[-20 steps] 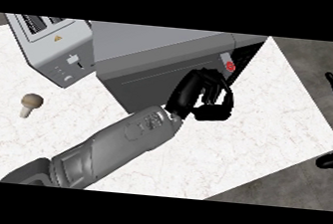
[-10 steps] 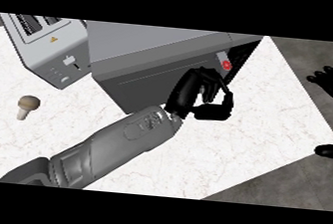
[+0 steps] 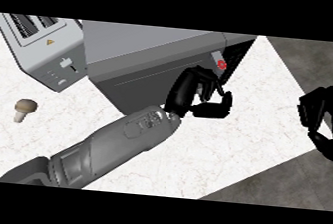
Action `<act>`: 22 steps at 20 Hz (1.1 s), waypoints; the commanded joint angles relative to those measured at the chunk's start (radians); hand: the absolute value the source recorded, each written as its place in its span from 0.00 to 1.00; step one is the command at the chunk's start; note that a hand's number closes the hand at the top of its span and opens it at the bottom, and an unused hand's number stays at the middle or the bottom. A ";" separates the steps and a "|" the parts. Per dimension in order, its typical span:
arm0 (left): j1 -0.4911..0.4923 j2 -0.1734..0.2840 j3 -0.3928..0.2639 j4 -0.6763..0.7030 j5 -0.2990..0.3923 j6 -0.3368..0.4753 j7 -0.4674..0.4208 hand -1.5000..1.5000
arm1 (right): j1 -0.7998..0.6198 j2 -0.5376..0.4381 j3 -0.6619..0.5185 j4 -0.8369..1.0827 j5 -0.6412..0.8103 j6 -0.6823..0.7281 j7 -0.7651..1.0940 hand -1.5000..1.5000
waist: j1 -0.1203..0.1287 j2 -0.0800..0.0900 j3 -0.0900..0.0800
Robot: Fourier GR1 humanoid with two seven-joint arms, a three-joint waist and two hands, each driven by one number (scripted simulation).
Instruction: Pick up the milk, place it into the microwave and close the microwave
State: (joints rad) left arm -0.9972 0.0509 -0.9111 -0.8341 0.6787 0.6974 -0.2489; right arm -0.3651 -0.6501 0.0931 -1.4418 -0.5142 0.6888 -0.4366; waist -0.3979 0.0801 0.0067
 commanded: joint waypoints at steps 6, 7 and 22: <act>-0.106 -0.048 0.016 0.053 0.015 0.001 -0.009 1.00 | -0.002 -0.002 0.053 -0.103 -0.032 0.093 -0.013 1.00 | -0.050 0.008 0.003; -0.104 -0.048 0.018 0.052 0.021 0.008 -0.009 1.00 | -0.005 -0.003 0.049 -0.115 -0.037 0.088 -0.012 1.00 | -0.055 0.006 0.003; -0.060 -0.047 0.124 0.058 0.078 0.199 -0.064 1.00 | 0.040 -0.008 0.075 -0.225 -0.083 0.068 0.052 1.00 | -0.034 -0.006 -0.004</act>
State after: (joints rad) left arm -0.9802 0.0534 -0.8973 -0.8316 0.7289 0.8158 -0.2938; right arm -0.3388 -0.6554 0.1702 -1.6546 -0.5898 0.7214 -0.3547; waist -0.4477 0.0754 0.0065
